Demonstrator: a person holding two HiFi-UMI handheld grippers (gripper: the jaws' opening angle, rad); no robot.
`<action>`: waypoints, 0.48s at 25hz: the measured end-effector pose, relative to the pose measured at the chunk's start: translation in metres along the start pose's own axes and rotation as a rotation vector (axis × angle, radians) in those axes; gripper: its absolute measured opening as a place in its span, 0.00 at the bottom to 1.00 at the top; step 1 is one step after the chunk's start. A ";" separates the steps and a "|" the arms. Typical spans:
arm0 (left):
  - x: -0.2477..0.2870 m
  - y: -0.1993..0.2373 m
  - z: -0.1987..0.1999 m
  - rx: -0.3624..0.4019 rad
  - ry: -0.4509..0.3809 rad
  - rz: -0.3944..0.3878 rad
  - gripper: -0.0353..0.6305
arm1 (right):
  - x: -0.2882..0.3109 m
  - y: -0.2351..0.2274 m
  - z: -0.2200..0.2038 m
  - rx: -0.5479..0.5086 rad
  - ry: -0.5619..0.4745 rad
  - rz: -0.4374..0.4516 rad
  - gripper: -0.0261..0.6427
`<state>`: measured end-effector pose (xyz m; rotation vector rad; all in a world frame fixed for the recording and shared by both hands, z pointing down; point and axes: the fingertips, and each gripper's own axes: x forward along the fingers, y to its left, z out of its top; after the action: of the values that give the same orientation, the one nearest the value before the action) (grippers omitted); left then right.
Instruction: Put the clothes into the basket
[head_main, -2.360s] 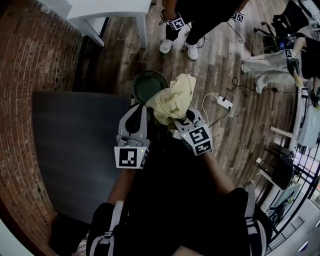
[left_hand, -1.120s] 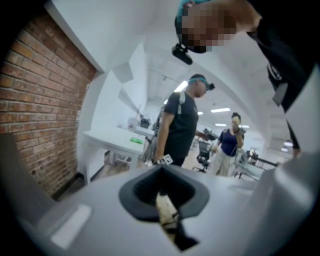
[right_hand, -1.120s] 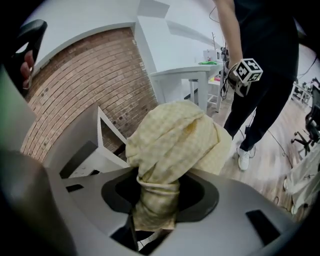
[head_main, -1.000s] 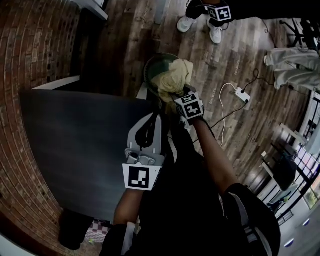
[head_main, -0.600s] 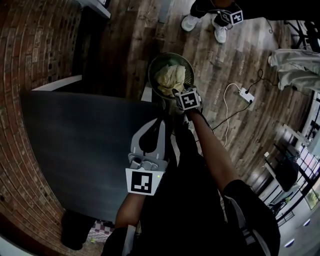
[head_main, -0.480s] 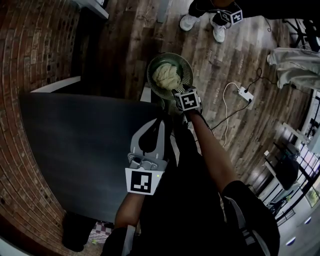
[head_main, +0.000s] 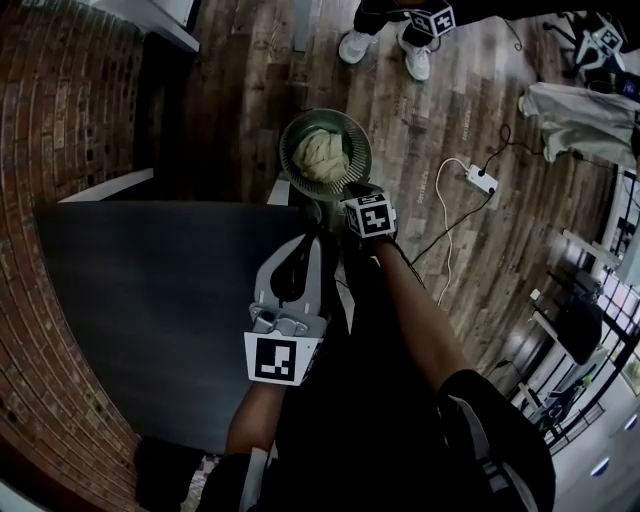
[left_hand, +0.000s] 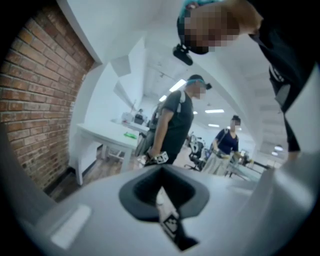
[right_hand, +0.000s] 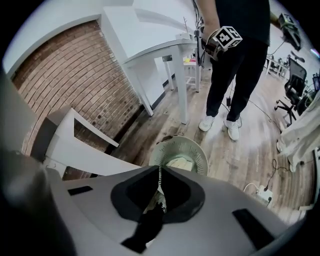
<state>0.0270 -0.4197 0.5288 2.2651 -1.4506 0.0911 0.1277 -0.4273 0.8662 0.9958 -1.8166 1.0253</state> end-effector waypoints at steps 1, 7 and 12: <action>-0.001 -0.003 0.000 0.002 0.003 -0.004 0.06 | -0.004 0.001 0.000 0.014 -0.006 0.002 0.06; -0.009 -0.024 0.007 0.050 -0.026 -0.026 0.06 | -0.045 0.006 0.012 0.015 -0.104 0.014 0.05; -0.014 -0.038 0.012 0.082 -0.029 0.008 0.06 | -0.094 0.008 0.016 0.005 -0.177 0.013 0.05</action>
<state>0.0518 -0.3992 0.5017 2.3352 -1.4966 0.1229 0.1503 -0.4158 0.7737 1.1093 -1.9668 0.9757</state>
